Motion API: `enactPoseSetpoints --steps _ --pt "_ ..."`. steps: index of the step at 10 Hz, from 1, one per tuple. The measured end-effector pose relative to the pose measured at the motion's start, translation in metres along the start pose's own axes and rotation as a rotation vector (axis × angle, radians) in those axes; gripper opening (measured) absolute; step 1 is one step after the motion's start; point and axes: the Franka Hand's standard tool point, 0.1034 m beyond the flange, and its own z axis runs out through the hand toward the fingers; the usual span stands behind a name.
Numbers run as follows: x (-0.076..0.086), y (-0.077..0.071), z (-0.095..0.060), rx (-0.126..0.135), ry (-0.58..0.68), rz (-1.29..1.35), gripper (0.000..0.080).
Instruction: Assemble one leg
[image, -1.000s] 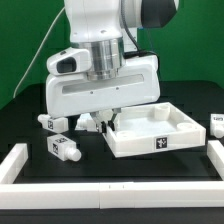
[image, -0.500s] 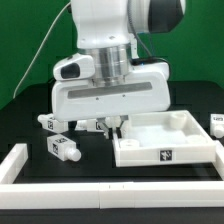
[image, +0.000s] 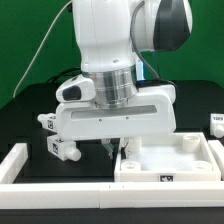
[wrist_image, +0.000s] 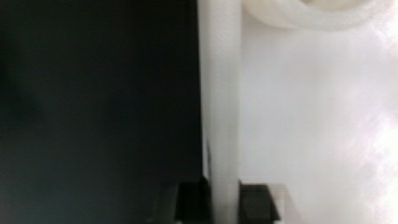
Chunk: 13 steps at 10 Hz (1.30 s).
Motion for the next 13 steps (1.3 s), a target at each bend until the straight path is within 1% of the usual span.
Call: enactPoseSetpoints --steps 3,5,6,7,8,11,12,13 --pt "0.001 -0.001 0.001 0.0 0.001 -0.002 0.0052" --pt "0.026 -0.012 0.001 0.006 0.031 -0.044 0.0052" --pt "0.027 -0.013 0.001 0.01 0.012 -0.067 0.0054" --pt "0.027 -0.013 0.001 0.007 -0.015 -0.084 0.0054" --pt "0.027 -0.013 0.001 -0.008 -0.032 -0.085 0.0054" --pt "0.027 -0.013 0.001 -0.008 -0.032 -0.085 0.0059" --pt "0.027 -0.013 0.0 -0.007 -0.032 -0.085 0.0269" --pt "0.021 -0.018 -0.01 -0.012 -0.046 -0.104 0.0269"
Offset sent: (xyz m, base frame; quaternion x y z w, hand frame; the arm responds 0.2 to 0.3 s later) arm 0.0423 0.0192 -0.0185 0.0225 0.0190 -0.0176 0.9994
